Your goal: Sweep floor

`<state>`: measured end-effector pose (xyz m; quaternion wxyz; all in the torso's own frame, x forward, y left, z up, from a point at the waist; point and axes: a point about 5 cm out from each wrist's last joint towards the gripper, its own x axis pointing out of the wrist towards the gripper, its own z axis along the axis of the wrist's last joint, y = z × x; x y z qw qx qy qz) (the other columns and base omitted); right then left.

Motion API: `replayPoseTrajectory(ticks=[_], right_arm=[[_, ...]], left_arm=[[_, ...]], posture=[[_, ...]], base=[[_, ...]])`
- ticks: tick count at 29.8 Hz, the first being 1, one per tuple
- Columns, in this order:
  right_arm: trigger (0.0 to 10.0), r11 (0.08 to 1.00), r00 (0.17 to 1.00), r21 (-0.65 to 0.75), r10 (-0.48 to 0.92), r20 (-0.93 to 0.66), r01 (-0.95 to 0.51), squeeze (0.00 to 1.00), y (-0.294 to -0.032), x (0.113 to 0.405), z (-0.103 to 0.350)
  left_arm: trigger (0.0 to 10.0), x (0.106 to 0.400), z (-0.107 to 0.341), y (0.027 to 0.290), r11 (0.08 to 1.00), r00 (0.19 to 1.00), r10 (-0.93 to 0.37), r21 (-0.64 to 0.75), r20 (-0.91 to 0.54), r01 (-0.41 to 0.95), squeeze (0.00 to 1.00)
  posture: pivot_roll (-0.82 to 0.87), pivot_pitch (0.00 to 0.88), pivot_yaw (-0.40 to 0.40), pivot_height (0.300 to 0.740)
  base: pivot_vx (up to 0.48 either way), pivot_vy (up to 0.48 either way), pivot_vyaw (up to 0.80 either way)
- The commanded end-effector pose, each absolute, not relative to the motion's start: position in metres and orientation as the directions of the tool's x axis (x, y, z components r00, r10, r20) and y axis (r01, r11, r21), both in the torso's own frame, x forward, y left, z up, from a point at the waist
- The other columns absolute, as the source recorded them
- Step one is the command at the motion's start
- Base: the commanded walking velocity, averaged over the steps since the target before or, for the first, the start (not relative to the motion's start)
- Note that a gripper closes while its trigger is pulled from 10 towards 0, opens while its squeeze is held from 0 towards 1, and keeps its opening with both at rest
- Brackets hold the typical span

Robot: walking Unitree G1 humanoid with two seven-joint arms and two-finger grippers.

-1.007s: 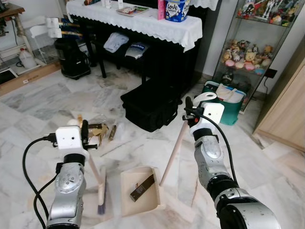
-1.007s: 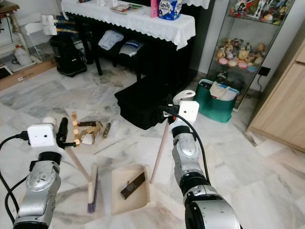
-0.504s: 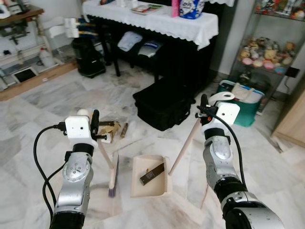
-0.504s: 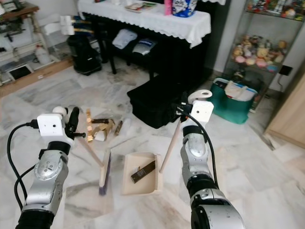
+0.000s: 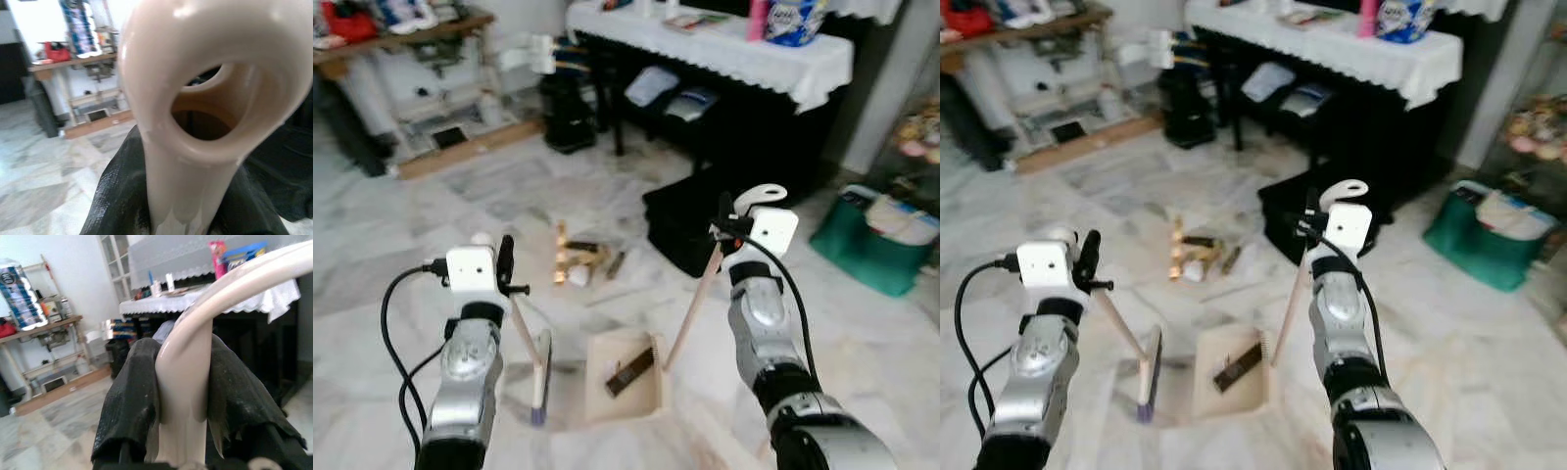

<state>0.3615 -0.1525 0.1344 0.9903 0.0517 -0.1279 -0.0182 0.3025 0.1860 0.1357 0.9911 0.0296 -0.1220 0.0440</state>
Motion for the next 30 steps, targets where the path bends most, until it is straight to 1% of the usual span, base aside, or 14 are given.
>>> replayPoseTrajectory(ticks=[1, 6, 14, 30], right_arm=[[10.0, 0.994, 0.947, 0.107, -0.03, 0.319, -0.005, 0.0, -0.145, 0.366, 0.153], [10.0, 0.994, 0.946, 0.105, -0.029, 0.324, -0.005, 0.0, -0.146, 0.366, 0.154], [10.0, 0.994, 0.951, 0.103, -0.003, 0.308, -0.03, 0.0, -0.14, 0.364, 0.148], [10.0, 0.993, 0.953, 0.105, 0.016, 0.304, -0.05, 0.0, -0.136, 0.365, 0.149]], left_arm=[[10.0, 0.303, 0.144, 0.19, 0.992, 0.954, 0.09, 0.055, 0.286, -0.111, 0.0], [10.0, 0.306, 0.145, 0.187, 0.993, 0.953, 0.084, 0.051, 0.29, -0.103, 0.0], [10.0, 0.299, 0.138, 0.188, 0.992, 0.955, 0.099, 0.045, 0.279, -0.116, 0.0], [10.0, 0.299, 0.137, 0.187, 0.991, 0.95, 0.116, 0.031, 0.291, -0.13, 0.0]], posture=[[0.05, 0.0, 0.061, 0.74], [0.06, 0.0, 0.054, 0.74], [0.06, 0.0, 0.044, 0.74], [0.06, 0.0, 0.035, 0.74]], base=[[0.0, 0.0, 0.8], [0.0, 0.0, 0.8], [0.0, 0.0, 0.8], [0.0, 0.0, 0.8]])
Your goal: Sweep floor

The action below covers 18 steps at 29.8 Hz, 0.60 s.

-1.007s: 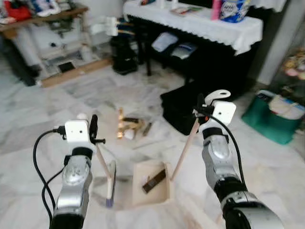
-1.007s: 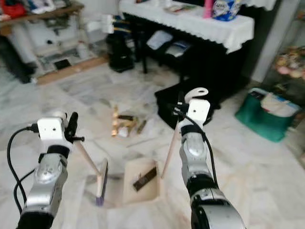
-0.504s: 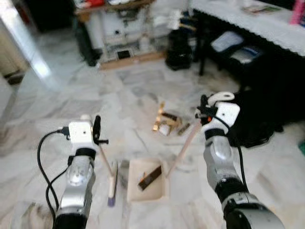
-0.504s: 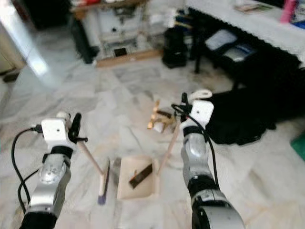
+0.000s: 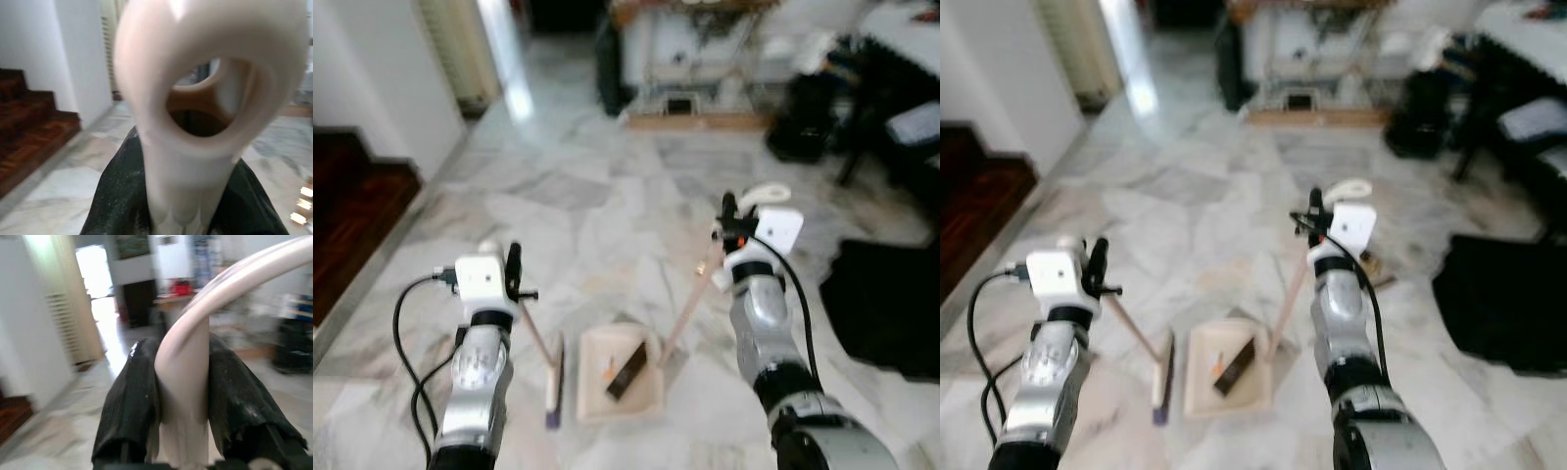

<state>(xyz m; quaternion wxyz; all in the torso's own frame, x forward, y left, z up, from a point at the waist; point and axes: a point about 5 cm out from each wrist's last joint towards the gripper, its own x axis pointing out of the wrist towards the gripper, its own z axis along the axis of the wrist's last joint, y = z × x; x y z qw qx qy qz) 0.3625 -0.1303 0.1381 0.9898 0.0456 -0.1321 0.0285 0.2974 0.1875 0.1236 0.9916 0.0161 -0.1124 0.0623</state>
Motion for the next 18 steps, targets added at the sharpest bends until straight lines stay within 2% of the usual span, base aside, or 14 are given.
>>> replayPoseTrajectory(ticks=[1, 8, 18], right_arm=[[10.0, 0.993, 0.952, 0.104, 0.017, 0.304, -0.051, 0.0, -0.1362, 0.3649, 0.1485], [10.0, 0.991, 0.951, 0.11, 0.033, 0.306, -0.069, 0.0, -0.1336, 0.3663, 0.1508], [10.0, 0.991, 0.953, 0.112, 0.043, 0.299, -0.08, 0.0, -0.1336, 0.3662, 0.1506]], left_arm=[[10.0, 0.2986, 0.1371, 0.1863, 0.991, 0.95, 0.116, 0.031, 0.291, -0.131, 0.0], [10.0, 0.3, 0.1394, 0.1867, 0.99, 0.948, 0.121, 0.029, 0.295, -0.136, 0.0], [10.0, 0.3024, 0.1456, 0.1915, 0.988, 0.943, 0.135, 0.036, 0.305, -0.153, 0.0]], posture=[[0.06, 0.0, 0.034, 0.74], [0.07, 0.0, 0.034, 0.74], [0.08, 0.0, 0.053, 0.74]], base=[[0.0, 0.0, 0.8], [0.0, 0.0, 0.79], [0.0, 0.0, 0.0]])
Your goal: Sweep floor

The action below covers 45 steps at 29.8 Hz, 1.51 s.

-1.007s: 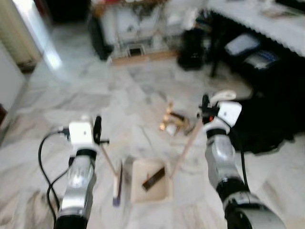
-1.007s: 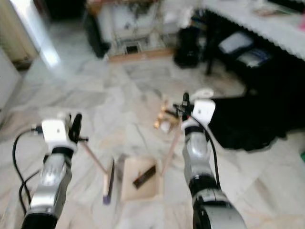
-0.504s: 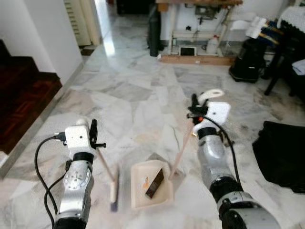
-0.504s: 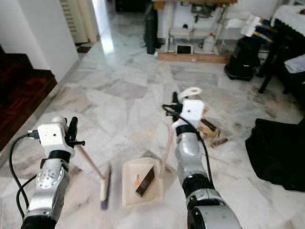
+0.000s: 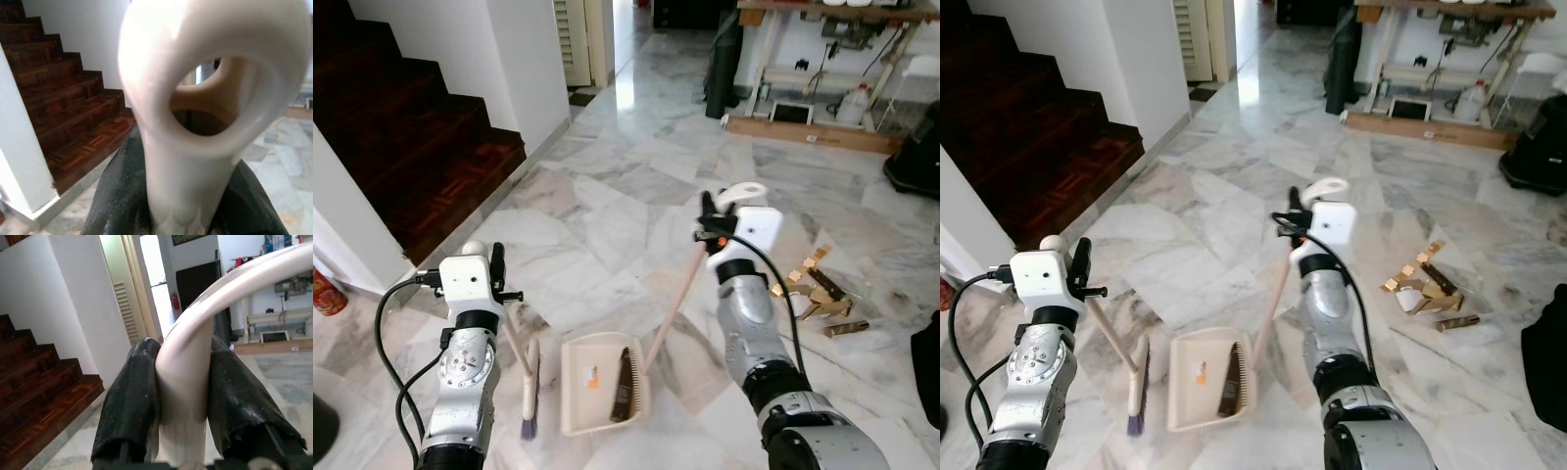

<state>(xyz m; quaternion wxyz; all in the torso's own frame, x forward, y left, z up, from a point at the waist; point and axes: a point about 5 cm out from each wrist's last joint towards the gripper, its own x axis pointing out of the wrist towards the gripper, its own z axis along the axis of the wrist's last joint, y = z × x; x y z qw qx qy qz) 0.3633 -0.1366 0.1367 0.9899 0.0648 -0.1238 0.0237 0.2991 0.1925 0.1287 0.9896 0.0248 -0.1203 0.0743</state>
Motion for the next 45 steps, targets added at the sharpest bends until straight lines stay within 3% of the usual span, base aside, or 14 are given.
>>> replayPoseTrajectory(ticks=[1, 34, 45], right_arm=[[10.0, 0.99, 0.953, 0.113, 0.041, 0.301, -0.079, 0.0, -0.134, 0.366, 0.151], [10.0, 0.989, 0.954, 0.119, 0.052, 0.294, -0.091, 0.0, -0.133, 0.369, 0.155], [10.0, 0.979, 0.946, 0.104, 0.138, 0.292, -0.175, 0.0, -0.123, 0.368, 0.153]], left_arm=[[10.0, 0.303, 0.146, 0.191, 0.988, 0.943, 0.134, 0.036, 0.304, -0.152, 0.0], [10.0, 0.307, 0.151, 0.191, 0.986, 0.94, 0.147, 0.028, 0.309, -0.163, 0.0], [10.0, 0.307, 0.151, 0.19, 0.987, 0.939, 0.144, 0.028, 0.311, -0.16, 0.0]], posture=[[0.08, 0.0, 0.056, 0.74], [0.09, 0.019, 0.047, 0.74], [0.09, 0.019, 0.046, 0.74]], base=[[0.0, 0.0, 0.65], [0.0, 0.0, 0.8], [0.0, 0.0, 0.07]])
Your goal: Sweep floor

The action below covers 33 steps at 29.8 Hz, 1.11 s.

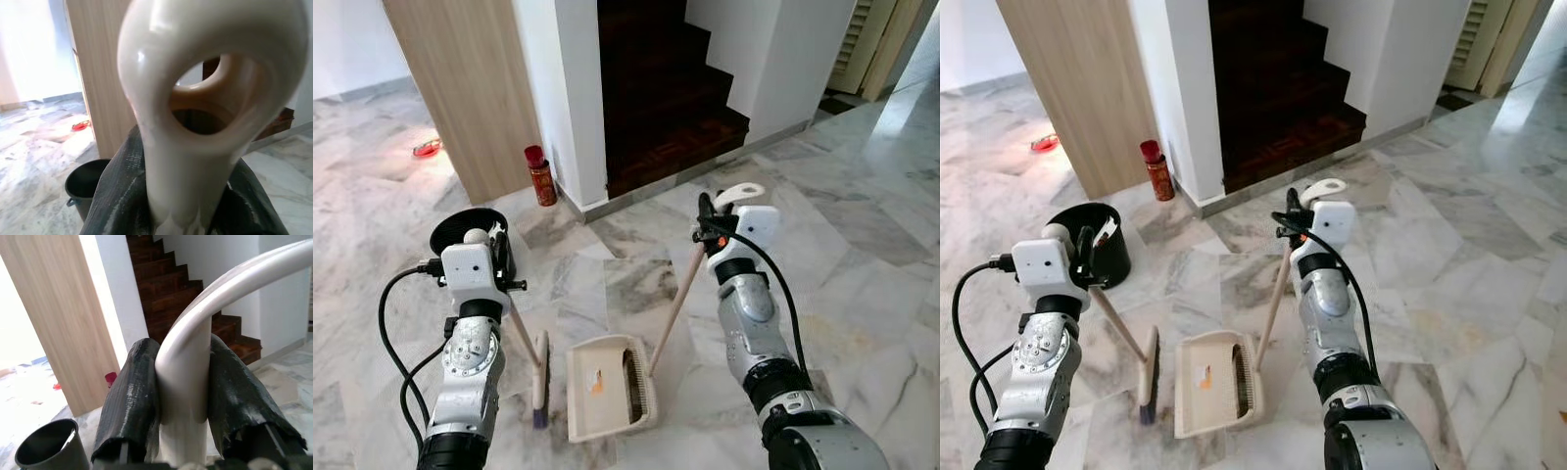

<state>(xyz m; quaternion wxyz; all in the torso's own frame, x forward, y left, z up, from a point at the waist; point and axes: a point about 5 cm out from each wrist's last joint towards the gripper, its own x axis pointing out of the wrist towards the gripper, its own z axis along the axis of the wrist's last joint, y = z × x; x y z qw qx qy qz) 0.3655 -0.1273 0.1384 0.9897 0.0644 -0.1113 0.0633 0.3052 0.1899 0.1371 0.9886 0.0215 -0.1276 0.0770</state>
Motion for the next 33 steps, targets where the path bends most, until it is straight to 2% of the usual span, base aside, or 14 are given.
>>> replayPoseTrajectory(ticks=[1, 12, 21, 24, 28, 33], right_arm=[[10.0, 0.977, 0.94, 0.082, 0.164, 0.298, -0.196, 0.0, -0.1194, 0.367, 0.1537], [10.0, 0.974, 0.942, 0.09, 0.176, 0.287, -0.209, 0.0, -0.1157, 0.3663, 0.1514], [10.0, 0.969, 0.938, 0.079, 0.206, 0.28, -0.236, 0.0, -0.113, 0.3652, 0.1497], [10.0, 0.969, 0.934, 0.066, 0.209, 0.29, -0.238, 0.0, -0.1121, 0.3651, 0.1514], [10.0, 0.963, 0.933, 0.111, 0.204, 0.297, -0.245, 0.0, -0.1129, 0.3652, 0.1516], [10.0, 0.957, 0.926, 0.099, 0.233, 0.297, -0.273, 0.0, -0.1109, 0.3644, 0.1511]], left_arm=[[10.0, 0.307, 0.1508, 0.1902, 0.987, 0.941, 0.143, 0.028, 0.308, -0.16, 0.0], [10.0, 0.307, 0.1485, 0.1903, 0.988, 0.946, 0.139, 0.022, 0.293, -0.152, 0.0], [10.0, 0.3059, 0.1479, 0.1912, 0.988, 0.947, 0.141, 0.022, 0.289, -0.154, 0.0], [10.0, 0.306, 0.1479, 0.1919, 0.987, 0.946, 0.146, 0.023, 0.289, -0.159, 0.0], [10.0, 0.3063, 0.1473, 0.1917, 0.987, 0.947, 0.146, 0.025, 0.286, -0.16, 0.0], [10.0, 0.3065, 0.1466, 0.1907, 0.987, 0.948, 0.143, 0.025, 0.284, -0.157, 0.0]], posture=[[0.09, 0.018, 0.046, 0.74], [0.09, 0.018, 0.046, 0.74], [0.1, 0.014, 0.047, 0.74], [0.09, 0.01, 0.049, 0.74], [0.09, 0.0, 0.05, 0.74], [0.09, 0.0, 0.051, 0.74]], base=[[0.0, 0.0, 0.8], [0.0, 0.0, 0.77], [0.0, 0.0, 0.0], [0.0, 0.0, 0.8], [0.285, 0.0, 0.2], [0.322, 0.0, 0.0]])
